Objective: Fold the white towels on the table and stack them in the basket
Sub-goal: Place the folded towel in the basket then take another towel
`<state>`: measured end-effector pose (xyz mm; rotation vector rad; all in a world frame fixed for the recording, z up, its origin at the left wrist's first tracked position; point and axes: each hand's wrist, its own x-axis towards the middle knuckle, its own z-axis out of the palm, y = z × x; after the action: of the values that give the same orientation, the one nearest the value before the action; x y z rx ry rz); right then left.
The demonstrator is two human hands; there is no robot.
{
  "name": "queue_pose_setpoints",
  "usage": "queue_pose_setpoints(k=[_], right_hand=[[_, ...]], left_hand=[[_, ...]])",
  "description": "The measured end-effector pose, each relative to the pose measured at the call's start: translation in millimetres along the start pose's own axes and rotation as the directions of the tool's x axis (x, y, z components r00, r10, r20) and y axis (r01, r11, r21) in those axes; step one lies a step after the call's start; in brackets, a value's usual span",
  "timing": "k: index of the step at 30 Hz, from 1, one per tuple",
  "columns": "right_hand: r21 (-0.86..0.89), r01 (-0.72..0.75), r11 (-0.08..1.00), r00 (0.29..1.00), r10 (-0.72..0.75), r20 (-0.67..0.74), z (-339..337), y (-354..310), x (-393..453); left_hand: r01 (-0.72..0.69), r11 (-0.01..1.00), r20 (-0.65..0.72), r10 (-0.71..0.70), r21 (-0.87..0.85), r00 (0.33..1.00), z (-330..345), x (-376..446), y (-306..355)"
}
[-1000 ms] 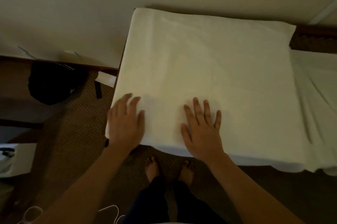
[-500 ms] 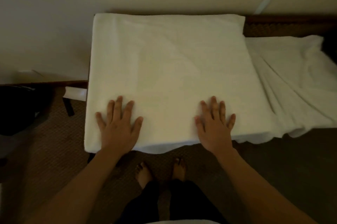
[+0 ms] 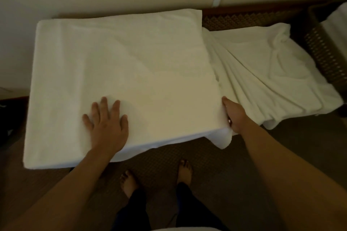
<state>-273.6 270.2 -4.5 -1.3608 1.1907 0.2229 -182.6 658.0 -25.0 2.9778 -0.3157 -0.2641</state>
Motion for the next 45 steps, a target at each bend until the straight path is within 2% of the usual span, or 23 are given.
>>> queue_pose_setpoints(k=[3, 6, 9, 13, 17, 21, 25, 30, 33, 40, 45], right_hand=[[0.106, -0.039, 0.994, 0.997, 0.031, 0.076, -20, 6, 19], [0.150, 0.008, 0.989, 0.986, -0.032, 0.162, -31, 5, 21], [0.197, 0.023, 0.980, 0.976, -0.065, 0.208, -34, 0, 14], [0.294, -0.070, 0.953, 0.966, -0.010, 0.260, -39, -7, 7], [0.273, -0.094, 0.957, 0.968, 0.024, 0.251, -46, -9, 17], [0.213, -0.128, 0.969, 0.966, 0.072, 0.250, -43, -15, 12], [0.212, -0.110, 0.971, 0.963, 0.051, 0.265, -46, -16, 5], [0.228, -0.046, 0.972, 0.979, -0.002, 0.205, -54, -14, 6], [0.262, -0.004, 0.965, 0.992, -0.030, 0.125, -59, -14, 7], [0.111, 0.111, 0.988, 0.989, -0.099, -0.112, -62, -16, 20], [0.121, 0.154, 0.981, 0.971, -0.127, -0.201, -71, -17, 21]], left_hand=[[0.003, 1.000, 0.000, -0.003, -0.007, 1.000, 2, -3, 32], [0.119, 0.992, 0.017, -0.118, -0.043, 0.993, -1, 3, 45], [0.232, 0.971, 0.011, -0.232, -0.055, 0.973, -7, 5, 32], [0.294, 0.955, 0.040, -0.295, 0.020, 0.955, -17, -3, 4], [0.386, 0.922, 0.073, -0.383, -0.032, 0.921, -24, -13, -18], [0.393, 0.916, 0.101, -0.385, -0.079, 0.917, -25, -17, -30], [0.397, 0.915, 0.094, -0.390, -0.075, 0.916, -22, -14, -35], [0.412, 0.906, 0.088, -0.404, -0.098, 0.910, -15, -10, -35], [0.435, 0.893, 0.109, -0.424, -0.112, 0.899, -17, -7, -34], [0.438, 0.891, 0.133, -0.422, -0.122, 0.897, -16, -5, -41], [0.428, 0.901, 0.151, -0.415, -0.073, 0.897, -13, -8, -41]])
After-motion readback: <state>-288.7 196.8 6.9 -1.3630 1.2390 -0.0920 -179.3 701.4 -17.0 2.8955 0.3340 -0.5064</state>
